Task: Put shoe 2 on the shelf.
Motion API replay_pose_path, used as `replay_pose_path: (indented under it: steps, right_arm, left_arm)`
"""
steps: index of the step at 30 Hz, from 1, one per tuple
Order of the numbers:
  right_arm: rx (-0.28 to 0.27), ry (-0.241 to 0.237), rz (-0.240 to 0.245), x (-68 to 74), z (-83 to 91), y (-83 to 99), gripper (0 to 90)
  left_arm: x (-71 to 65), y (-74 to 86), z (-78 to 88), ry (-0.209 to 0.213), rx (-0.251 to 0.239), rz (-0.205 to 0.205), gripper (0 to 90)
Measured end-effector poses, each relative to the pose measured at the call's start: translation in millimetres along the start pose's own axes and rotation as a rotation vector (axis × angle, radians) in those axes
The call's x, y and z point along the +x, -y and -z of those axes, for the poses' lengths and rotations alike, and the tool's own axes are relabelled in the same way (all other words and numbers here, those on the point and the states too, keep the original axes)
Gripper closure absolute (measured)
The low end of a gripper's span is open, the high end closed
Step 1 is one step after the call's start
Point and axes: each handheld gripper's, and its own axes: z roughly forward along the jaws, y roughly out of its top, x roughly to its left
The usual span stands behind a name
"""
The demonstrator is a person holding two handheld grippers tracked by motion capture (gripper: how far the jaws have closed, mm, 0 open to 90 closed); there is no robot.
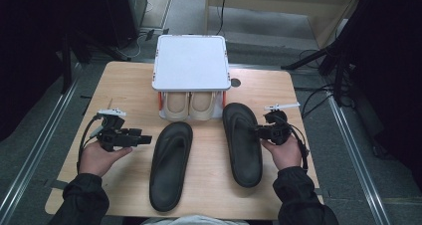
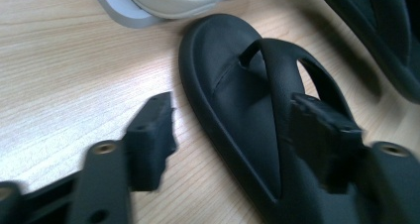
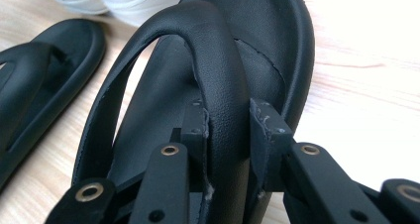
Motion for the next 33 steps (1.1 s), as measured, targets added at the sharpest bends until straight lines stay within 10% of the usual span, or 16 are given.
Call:
replay_pose_path:
  steps: [11,18,33]
  right_arm:
    - [0.02,-0.037,0.022,18.9,-2.3,8.6,71.7]
    - [0.036,-0.054,0.033,29.1,-5.6,17.2,71.6]
    - [0.095,-0.094,0.062,50.5,-33.9,27.3,71.4]
  left_arm:
    - [5.3,-1.9,-5.2,-0.011,0.007,-0.01,86.3]
    - [10.4,-5.6,-24.4,0.029,0.041,-0.023,89.6]
    - [9.6,-10.8,-45.4,-0.023,0.122,-0.113,89.7]
